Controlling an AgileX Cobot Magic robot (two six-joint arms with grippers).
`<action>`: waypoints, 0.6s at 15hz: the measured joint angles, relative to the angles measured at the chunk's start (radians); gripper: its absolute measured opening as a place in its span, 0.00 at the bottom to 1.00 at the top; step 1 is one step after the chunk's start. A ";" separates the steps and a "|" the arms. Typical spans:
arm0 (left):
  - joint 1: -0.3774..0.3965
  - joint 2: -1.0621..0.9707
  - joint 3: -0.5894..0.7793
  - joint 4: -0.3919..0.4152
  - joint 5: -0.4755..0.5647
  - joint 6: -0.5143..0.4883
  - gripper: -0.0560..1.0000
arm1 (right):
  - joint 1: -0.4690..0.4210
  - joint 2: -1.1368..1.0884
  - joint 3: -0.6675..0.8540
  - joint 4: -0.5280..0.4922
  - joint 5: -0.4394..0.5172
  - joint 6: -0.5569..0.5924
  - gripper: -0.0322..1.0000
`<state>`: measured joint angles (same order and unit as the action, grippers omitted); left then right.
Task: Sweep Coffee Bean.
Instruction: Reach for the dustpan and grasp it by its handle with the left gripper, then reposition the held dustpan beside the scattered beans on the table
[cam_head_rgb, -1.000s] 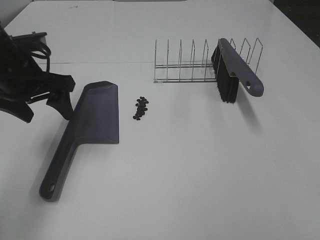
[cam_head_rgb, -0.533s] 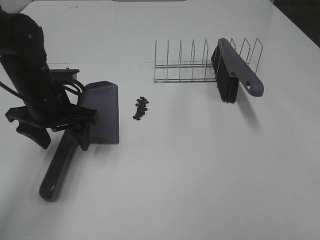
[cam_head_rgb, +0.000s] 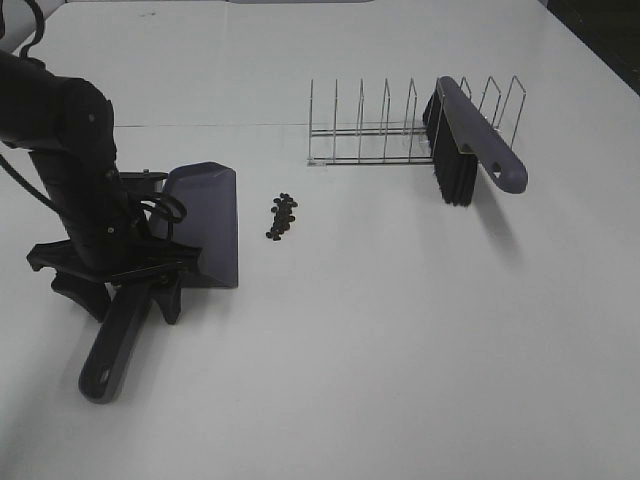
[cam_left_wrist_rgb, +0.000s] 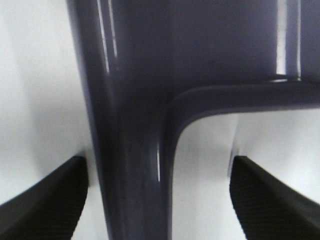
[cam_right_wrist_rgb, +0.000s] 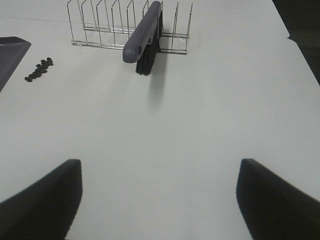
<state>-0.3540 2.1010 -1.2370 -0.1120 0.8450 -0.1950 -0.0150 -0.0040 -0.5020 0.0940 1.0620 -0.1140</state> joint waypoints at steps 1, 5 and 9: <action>0.000 0.001 0.000 0.003 -0.001 0.000 0.67 | 0.000 0.000 0.000 0.000 0.000 0.000 0.75; 0.000 0.003 -0.001 0.001 -0.006 -0.002 0.38 | 0.000 0.000 0.000 0.000 0.000 0.000 0.75; 0.000 0.000 -0.001 0.008 -0.007 -0.019 0.38 | 0.000 0.000 0.000 -0.001 0.000 0.000 0.75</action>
<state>-0.3540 2.1010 -1.2380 -0.1040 0.8380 -0.2140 -0.0150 -0.0040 -0.5020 0.0930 1.0620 -0.1140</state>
